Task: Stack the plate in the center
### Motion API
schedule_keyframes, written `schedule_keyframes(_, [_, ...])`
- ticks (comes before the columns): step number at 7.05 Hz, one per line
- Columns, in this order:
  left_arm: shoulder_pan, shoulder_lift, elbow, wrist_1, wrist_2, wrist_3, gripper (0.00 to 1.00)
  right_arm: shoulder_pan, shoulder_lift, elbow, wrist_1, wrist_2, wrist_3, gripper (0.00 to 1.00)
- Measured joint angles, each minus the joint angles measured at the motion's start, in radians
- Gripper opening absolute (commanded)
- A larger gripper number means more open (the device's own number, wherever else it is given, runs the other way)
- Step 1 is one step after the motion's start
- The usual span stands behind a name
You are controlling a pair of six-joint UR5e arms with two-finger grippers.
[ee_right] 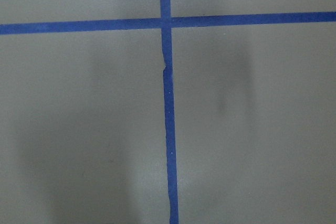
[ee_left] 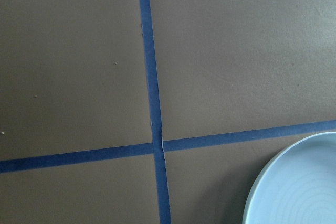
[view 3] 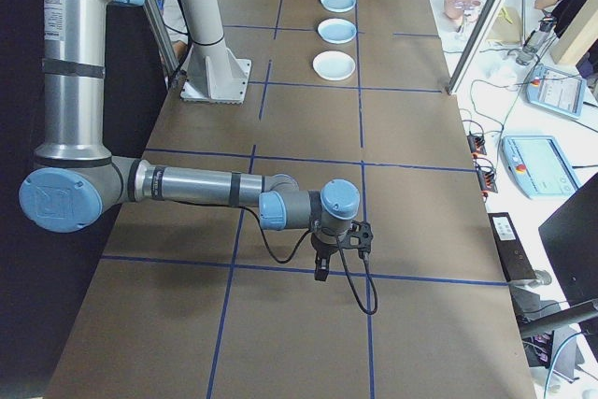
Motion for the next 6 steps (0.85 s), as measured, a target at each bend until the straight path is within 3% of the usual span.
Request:
schedule_keyframes(5, [0.09, -0.002, 0.004, 0.005, 0.002, -0.003, 0.96, 0.0, 0.0, 0.001, -0.001, 0.0, 0.0, 1.0])
schedule_keyframes(6, [0.108, -0.002, 0.004, 0.005, 0.001, -0.003, 0.85, 0.0, 0.0, 0.001, 0.0, 0.0, 0.0, 1.0])
